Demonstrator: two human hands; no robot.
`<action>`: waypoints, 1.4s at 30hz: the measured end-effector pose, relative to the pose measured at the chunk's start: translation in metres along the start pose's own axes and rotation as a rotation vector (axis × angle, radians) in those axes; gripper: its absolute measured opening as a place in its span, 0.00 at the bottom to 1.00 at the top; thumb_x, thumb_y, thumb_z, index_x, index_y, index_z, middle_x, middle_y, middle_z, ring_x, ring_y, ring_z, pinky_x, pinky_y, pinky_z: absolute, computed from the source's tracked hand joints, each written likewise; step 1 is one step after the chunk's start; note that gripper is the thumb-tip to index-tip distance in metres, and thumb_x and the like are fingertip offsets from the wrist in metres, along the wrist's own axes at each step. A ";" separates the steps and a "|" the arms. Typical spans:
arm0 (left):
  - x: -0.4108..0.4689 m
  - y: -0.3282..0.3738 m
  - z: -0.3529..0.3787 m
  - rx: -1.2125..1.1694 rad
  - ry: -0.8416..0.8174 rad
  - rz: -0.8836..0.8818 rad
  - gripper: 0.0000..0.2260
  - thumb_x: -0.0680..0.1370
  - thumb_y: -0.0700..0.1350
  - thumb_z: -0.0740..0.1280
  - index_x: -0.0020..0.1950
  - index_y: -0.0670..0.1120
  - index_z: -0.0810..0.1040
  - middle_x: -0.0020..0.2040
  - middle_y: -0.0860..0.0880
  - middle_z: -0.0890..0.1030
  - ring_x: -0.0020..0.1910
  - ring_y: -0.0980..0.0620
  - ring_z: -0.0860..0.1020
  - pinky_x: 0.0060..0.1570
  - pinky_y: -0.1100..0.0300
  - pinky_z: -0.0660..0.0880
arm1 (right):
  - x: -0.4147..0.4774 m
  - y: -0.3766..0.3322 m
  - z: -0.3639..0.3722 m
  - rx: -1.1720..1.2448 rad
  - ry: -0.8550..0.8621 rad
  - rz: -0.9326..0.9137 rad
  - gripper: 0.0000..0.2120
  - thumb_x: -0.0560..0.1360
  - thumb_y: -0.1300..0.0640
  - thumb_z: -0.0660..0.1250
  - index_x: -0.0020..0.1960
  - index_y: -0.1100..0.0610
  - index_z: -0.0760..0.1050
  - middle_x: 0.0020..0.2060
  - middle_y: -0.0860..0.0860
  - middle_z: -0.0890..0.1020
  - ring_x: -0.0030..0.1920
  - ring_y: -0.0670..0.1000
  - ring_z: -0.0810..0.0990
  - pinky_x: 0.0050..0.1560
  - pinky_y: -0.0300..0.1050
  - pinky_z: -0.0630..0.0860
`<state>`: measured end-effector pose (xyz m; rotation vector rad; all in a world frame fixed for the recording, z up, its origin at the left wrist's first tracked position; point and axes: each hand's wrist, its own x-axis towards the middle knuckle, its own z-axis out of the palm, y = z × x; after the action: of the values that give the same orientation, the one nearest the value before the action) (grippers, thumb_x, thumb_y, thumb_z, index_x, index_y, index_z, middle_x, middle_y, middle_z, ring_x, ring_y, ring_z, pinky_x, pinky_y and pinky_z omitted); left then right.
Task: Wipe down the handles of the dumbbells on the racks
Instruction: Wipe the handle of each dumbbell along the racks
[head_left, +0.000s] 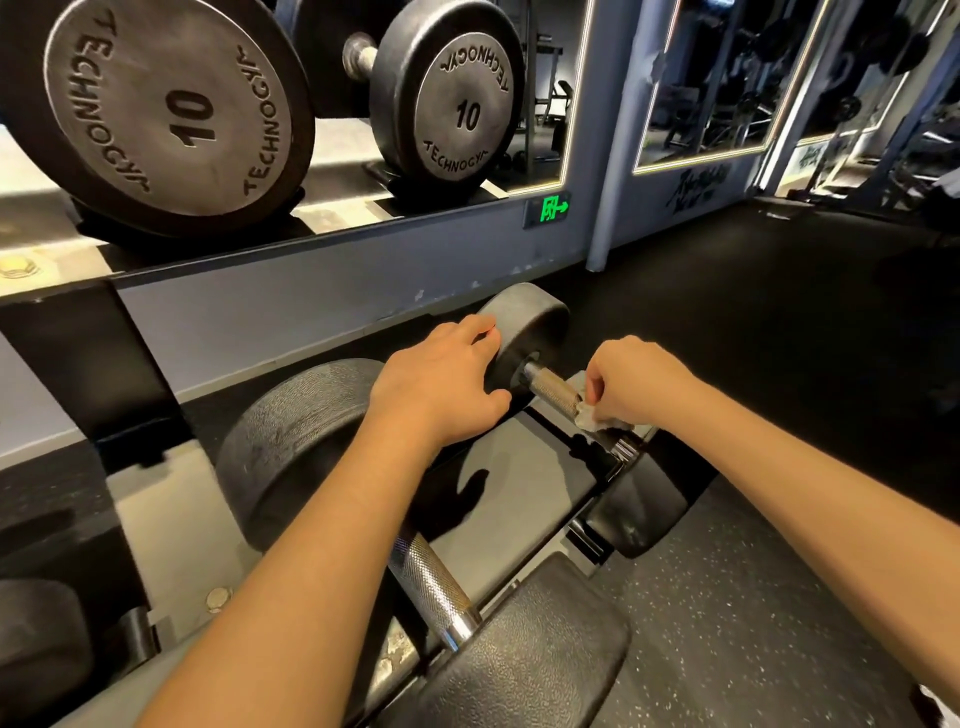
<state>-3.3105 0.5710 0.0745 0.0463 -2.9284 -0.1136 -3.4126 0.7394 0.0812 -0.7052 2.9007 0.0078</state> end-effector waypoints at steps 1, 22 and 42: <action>-0.001 0.000 -0.001 -0.003 -0.002 0.002 0.28 0.78 0.57 0.59 0.76 0.51 0.59 0.77 0.55 0.54 0.73 0.52 0.58 0.60 0.50 0.72 | -0.002 0.001 0.000 -0.030 -0.009 0.002 0.05 0.73 0.57 0.70 0.48 0.53 0.79 0.42 0.50 0.80 0.45 0.50 0.80 0.50 0.47 0.79; 0.007 0.078 0.037 -1.104 0.057 -0.320 0.12 0.77 0.48 0.68 0.60 0.48 0.79 0.49 0.51 0.82 0.46 0.55 0.82 0.51 0.54 0.80 | -0.034 0.040 0.006 0.684 0.212 -0.337 0.07 0.72 0.55 0.72 0.48 0.47 0.78 0.44 0.43 0.81 0.46 0.39 0.80 0.41 0.31 0.73; 0.038 0.071 0.066 -0.400 0.174 -0.251 0.05 0.79 0.46 0.64 0.48 0.49 0.80 0.50 0.53 0.74 0.40 0.59 0.72 0.47 0.66 0.67 | -0.033 0.064 0.033 0.478 0.330 -0.035 0.15 0.79 0.43 0.56 0.54 0.49 0.78 0.44 0.46 0.80 0.43 0.46 0.78 0.46 0.48 0.77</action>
<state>-3.3632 0.6446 0.0242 0.3408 -2.6587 -0.6915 -3.4082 0.8127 0.0521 -0.7171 2.9967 -0.8485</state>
